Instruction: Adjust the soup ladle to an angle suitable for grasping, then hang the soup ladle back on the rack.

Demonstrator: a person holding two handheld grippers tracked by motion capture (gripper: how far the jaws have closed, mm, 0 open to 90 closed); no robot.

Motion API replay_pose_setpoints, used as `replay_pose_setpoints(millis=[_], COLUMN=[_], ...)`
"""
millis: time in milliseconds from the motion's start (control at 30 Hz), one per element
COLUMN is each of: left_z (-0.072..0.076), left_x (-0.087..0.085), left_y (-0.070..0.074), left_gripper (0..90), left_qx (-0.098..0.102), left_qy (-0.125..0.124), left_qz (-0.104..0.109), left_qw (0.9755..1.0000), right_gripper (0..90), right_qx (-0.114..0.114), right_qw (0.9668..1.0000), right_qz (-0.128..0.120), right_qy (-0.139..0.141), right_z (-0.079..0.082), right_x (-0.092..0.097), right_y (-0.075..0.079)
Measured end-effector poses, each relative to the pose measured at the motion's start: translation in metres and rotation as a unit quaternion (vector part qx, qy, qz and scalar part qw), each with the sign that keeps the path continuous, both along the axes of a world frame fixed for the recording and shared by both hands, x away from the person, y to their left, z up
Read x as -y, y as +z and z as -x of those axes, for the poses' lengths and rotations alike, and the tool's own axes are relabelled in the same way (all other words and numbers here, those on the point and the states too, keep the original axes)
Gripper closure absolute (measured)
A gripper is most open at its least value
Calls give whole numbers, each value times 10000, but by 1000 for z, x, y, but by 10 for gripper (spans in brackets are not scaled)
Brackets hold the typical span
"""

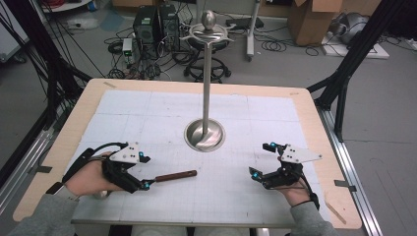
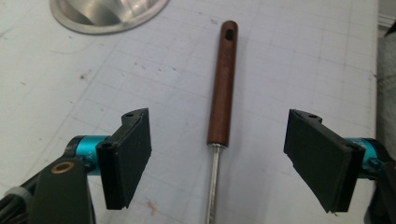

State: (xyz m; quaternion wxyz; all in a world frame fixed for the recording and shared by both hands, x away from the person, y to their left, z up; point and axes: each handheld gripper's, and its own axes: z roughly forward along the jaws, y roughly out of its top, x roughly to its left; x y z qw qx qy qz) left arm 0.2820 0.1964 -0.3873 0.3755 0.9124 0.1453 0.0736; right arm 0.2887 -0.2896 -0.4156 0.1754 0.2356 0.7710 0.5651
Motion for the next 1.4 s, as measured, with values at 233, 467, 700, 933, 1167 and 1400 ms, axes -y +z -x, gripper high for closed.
replay_pose_setpoints(millis=[233,467,700,933,1167,1400], left_z=[8,10,3,-1,-7,-10], left_x=[-7,-13,-16,-15,-15,-19], left_y=[0,-5,-10,-15,-18,-18], left_gripper=[242,243,255,313,454,620], left_qx=[108,-55,-424,-740,-891,-986], left_qy=[-177,-290,-237,-235,-136,-86], left_qz=[-508,-823,-1233,-1539,-1774,-1990], left_qw=[9985,9962,9912,9850,9800,9750], right_gripper=[12,12,13,16,18,18], right_qx=[-24,-60,-110,-93,-125,-155], right_qw=[10000,10000,9999,9999,9998,9997], right_qz=[9,6,-17,3,6,26], right_qy=[8,62,68,104,129,161], right_z=[0,0,0,0,0,0], right_x=[-1,-1,-1,-2,-2,-3], right_y=[0,-1,-1,-1,-1,-2])
